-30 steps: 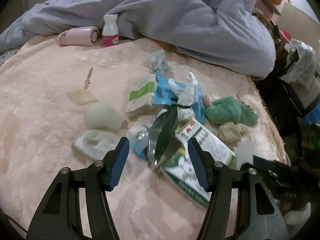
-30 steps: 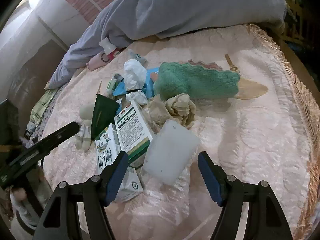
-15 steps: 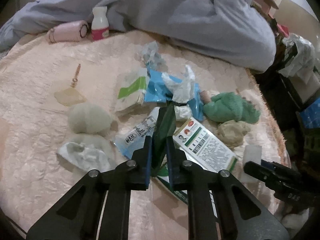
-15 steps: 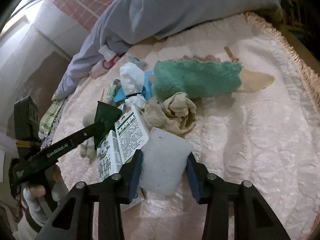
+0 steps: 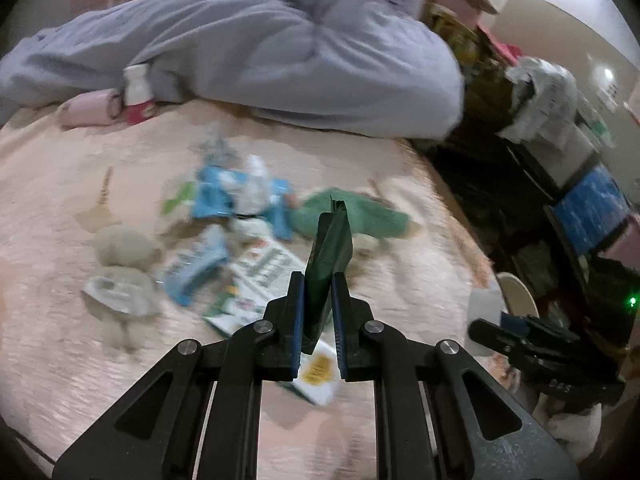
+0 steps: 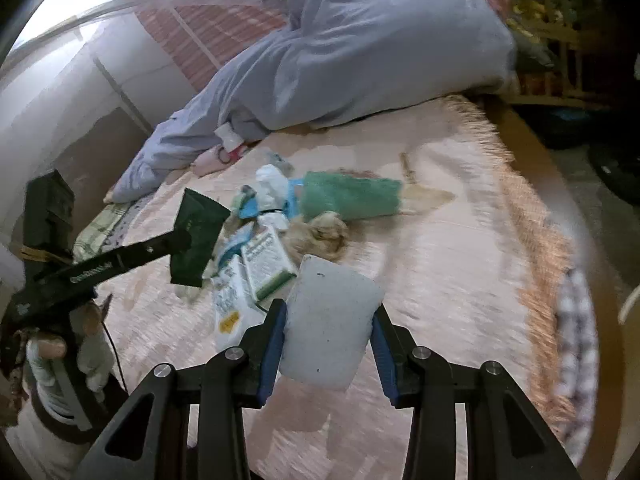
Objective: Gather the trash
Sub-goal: 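Carry the sponge and green packet to the bucket and open both tools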
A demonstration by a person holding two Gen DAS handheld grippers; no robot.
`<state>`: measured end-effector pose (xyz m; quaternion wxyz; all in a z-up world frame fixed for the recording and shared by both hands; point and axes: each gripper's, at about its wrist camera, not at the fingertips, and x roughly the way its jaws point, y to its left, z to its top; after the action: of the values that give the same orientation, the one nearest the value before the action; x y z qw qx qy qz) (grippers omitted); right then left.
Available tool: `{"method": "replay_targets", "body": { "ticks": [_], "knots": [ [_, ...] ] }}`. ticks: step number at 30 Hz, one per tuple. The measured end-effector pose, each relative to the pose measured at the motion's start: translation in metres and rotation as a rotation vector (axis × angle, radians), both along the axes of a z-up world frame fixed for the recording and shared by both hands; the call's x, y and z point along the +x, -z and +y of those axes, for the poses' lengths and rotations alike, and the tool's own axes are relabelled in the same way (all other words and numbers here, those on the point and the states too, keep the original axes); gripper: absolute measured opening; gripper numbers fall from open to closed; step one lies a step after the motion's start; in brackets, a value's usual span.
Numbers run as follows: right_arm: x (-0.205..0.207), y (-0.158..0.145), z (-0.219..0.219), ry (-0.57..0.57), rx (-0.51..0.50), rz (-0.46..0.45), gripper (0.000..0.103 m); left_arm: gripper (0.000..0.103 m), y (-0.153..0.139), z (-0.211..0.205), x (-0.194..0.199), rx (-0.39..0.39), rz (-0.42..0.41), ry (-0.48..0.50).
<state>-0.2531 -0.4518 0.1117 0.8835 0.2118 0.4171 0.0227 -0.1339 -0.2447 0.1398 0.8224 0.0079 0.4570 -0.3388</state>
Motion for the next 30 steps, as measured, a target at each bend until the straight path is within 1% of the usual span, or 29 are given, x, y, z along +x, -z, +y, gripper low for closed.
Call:
{"method": "replay_targets", "body": {
  "ticks": [11,15,23,30],
  "knots": [
    [-0.063,-0.008,-0.052,0.13,-0.051,0.008,0.04,0.011,-0.005,-0.082,-0.06,0.013,-0.02,0.175],
    [-0.088,-0.007,-0.077,0.189,-0.046,0.018,0.04,0.011,-0.004,-0.116,-0.079,0.018,-0.023,0.236],
    [-0.139,0.004,-0.134,0.326,-0.039,0.05,0.04,0.011,0.0,-0.178,-0.111,0.009,-0.008,0.346],
    [-0.18,0.026,-0.177,0.432,-0.026,0.1,0.04,0.011,0.015,-0.232,-0.139,0.012,0.047,0.441]
  ]
}}
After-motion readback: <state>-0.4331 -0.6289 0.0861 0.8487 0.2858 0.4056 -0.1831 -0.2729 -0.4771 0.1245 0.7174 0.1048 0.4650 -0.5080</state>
